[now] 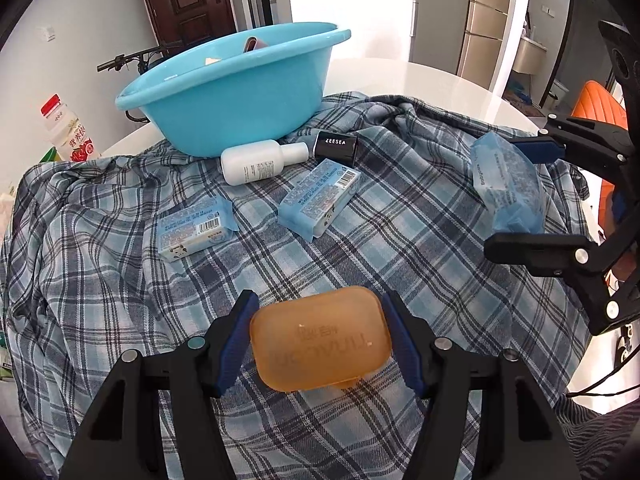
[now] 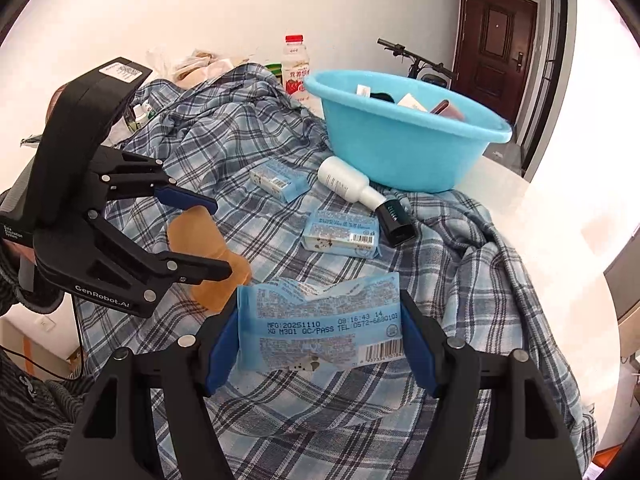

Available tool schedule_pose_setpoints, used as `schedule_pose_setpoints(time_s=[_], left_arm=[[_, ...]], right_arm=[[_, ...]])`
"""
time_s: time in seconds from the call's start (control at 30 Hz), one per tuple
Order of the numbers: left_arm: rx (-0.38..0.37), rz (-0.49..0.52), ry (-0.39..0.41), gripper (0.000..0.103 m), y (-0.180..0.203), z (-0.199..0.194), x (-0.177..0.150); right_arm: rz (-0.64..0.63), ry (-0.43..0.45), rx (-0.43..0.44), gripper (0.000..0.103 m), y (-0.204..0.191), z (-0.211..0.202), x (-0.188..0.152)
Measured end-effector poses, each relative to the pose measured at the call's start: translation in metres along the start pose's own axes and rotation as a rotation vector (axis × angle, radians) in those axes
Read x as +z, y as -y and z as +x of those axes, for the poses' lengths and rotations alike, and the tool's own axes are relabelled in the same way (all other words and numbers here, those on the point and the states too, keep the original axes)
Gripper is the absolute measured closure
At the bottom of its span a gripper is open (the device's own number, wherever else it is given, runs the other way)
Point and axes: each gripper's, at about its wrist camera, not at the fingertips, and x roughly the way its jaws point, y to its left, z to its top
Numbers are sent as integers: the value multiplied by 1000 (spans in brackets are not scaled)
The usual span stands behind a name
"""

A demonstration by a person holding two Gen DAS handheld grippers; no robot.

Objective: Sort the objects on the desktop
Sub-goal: 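Carry the orange case and blue packet in both tools to the blue basin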

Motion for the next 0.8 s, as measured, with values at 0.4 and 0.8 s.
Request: schedule_pose_setpoints(time_s=[0.4,0.8], left_arm=[[15,17,34,37,2,-13,12],[17,10,103,37,-1,-34,34]], right_arm=[[-16,66,-3,33,-3,-17,17],[-12,152,-13,33,1,-36,40]])
